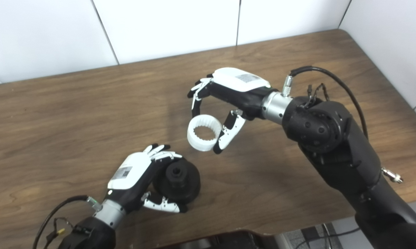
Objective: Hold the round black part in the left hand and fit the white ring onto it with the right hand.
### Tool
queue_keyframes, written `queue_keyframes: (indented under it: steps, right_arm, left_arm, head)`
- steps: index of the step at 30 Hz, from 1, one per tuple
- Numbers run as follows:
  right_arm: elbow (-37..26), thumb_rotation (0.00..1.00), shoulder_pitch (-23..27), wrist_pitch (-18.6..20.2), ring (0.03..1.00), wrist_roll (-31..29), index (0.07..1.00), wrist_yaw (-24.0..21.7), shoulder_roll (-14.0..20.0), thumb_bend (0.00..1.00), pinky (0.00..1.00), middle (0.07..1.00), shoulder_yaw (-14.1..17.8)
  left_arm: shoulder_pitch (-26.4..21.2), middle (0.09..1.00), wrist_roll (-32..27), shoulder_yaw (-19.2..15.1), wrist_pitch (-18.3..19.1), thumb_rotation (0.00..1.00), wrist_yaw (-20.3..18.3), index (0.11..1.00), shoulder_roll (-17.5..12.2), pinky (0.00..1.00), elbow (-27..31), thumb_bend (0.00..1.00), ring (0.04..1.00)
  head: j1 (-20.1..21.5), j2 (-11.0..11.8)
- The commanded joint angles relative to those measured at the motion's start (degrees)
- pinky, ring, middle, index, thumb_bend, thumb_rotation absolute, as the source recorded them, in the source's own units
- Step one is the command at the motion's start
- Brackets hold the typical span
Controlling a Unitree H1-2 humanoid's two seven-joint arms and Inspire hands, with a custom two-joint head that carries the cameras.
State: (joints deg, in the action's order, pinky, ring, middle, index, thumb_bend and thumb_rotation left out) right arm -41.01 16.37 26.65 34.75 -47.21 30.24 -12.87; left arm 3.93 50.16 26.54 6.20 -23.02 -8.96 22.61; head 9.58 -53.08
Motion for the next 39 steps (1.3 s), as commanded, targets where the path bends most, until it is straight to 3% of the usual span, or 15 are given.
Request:
queue_keyframes:
  steps: [1, 17, 39]
  right_arm:
    - [-1.9, 0.14, 1.5, -0.5, 0.928, 0.4, 0.480, 0.4, 0.1, 0.53, 0.99, 0.837, -0.1]
    - [-0.5, 0.14, 0.0, -2.4, 0.931, 1.9, 0.481, 0.3, -1.6, 0.53, 0.99, 0.837, -5.7]
    - [0.6, 0.14, -1.8, -5.7, 0.954, 6.3, 0.482, 0.8, -5.6, 0.53, 1.00, 0.842, -9.4]
  left_arm:
    - [-1.4, 0.820, 0.8, 0.2, 0.4, 0.06, -0.3, 0.480, 0.4, 1.00, 0.7, 0.52, 0.942]
    - [-2.1, 0.818, 1.4, 0.6, 1.6, 0.06, -1.2, 0.480, 1.8, 1.00, 0.8, 0.52, 0.944]
    - [-2.2, 0.820, 2.4, 1.7, 2.1, 0.06, -1.1, 0.480, 2.6, 1.00, 0.2, 0.52, 0.949]
  head:
    - [-0.2, -0.2]
    - [-2.1, -1.5]
    - [-4.4, -0.9]
